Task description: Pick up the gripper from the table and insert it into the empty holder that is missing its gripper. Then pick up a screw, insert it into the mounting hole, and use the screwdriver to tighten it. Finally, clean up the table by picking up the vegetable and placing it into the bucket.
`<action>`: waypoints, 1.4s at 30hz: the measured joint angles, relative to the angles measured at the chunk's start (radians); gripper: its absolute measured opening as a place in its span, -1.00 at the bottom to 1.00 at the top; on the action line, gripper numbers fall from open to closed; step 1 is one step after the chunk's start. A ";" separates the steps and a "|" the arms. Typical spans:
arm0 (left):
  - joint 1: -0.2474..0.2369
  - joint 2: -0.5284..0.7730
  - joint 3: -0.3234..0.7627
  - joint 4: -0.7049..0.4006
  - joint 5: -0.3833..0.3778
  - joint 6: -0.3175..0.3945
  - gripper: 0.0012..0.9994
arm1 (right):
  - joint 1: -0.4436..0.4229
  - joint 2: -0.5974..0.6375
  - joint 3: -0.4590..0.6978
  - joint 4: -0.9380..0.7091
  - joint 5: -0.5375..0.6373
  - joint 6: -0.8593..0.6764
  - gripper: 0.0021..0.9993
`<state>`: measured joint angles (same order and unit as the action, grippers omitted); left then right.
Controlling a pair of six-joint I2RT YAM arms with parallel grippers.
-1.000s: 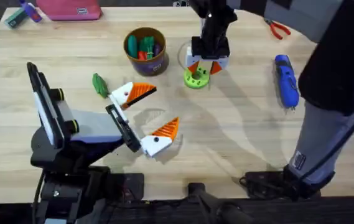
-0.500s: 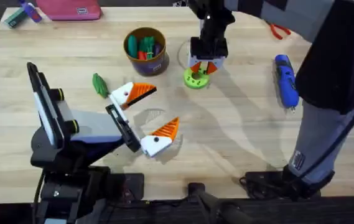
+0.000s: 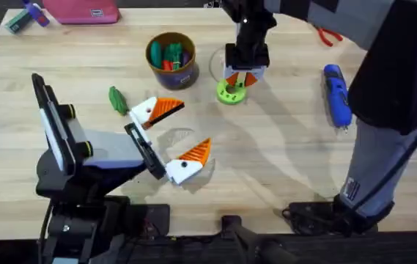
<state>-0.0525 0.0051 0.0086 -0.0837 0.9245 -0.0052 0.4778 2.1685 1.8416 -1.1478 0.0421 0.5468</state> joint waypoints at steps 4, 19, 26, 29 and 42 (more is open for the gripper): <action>0.000 0.000 0.000 0.000 0.000 0.000 0.97 | 0.003 0.000 0.000 0.003 0.004 0.000 -0.54; 0.000 0.000 0.000 0.000 0.000 0.000 0.97 | 0.005 0.000 0.000 0.004 0.018 0.001 -0.66; 0.000 0.000 0.000 0.000 0.000 0.000 0.97 | 0.005 0.000 0.000 0.002 0.025 0.004 -0.91; 0.000 0.000 0.000 0.000 0.000 0.000 0.97 | 0.005 0.000 0.000 0.002 0.029 0.004 -0.98; 0.000 0.000 0.000 0.000 0.000 0.000 0.97 | 0.006 0.000 0.000 0.002 0.034 0.003 -0.99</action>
<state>-0.0525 0.0052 0.0086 -0.0837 0.9241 -0.0055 0.4843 2.1685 1.8412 -1.1454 0.0757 0.5503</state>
